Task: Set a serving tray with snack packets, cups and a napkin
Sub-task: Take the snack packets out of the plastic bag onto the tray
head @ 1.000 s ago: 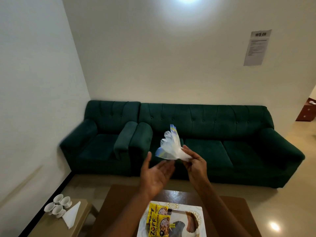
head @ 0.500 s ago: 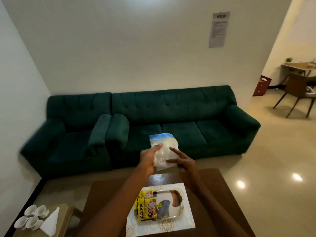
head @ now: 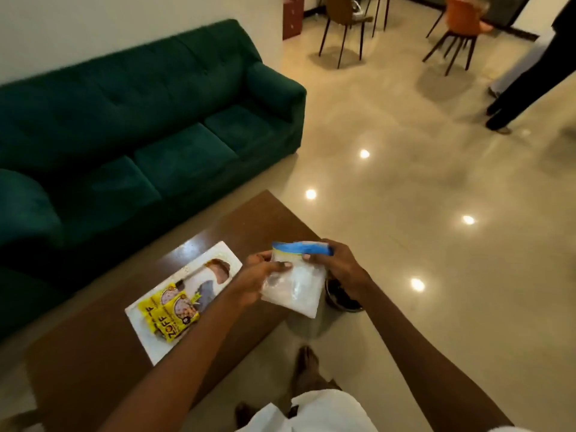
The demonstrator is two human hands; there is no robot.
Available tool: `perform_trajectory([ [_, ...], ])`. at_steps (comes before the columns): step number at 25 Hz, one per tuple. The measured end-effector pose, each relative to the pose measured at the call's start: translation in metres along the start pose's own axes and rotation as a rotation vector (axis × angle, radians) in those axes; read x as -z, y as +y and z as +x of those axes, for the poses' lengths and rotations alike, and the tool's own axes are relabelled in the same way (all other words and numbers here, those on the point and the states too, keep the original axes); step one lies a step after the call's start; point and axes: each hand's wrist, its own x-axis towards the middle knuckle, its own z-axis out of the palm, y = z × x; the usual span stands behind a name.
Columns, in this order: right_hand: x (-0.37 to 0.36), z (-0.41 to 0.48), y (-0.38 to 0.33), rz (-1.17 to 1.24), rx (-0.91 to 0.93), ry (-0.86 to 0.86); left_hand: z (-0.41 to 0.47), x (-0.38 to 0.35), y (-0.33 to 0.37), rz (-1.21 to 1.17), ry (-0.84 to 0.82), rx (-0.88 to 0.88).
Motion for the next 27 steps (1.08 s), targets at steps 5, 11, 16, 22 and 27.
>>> perform_trajectory([
  [5,0.104,0.013,0.013,-0.094,-0.008,0.035,0.064,-0.077,0.008,0.039,0.012,0.041],
  [11,0.248,0.074,0.041,-0.116,-0.148,0.337,0.154,-0.143,-0.009,0.129,0.203,0.044],
  [16,0.285,0.111,0.100,-0.336,-0.243,0.644,0.203,-0.186,-0.052,0.155,0.289,0.117],
  [22,0.256,0.189,0.207,-0.442,-0.258,0.647,0.264,-0.207,-0.119,0.178,0.312,0.220],
  [27,0.260,0.270,0.328,-0.655,-0.366,0.408,0.318,-0.194,-0.199,0.181,0.324,0.261],
])
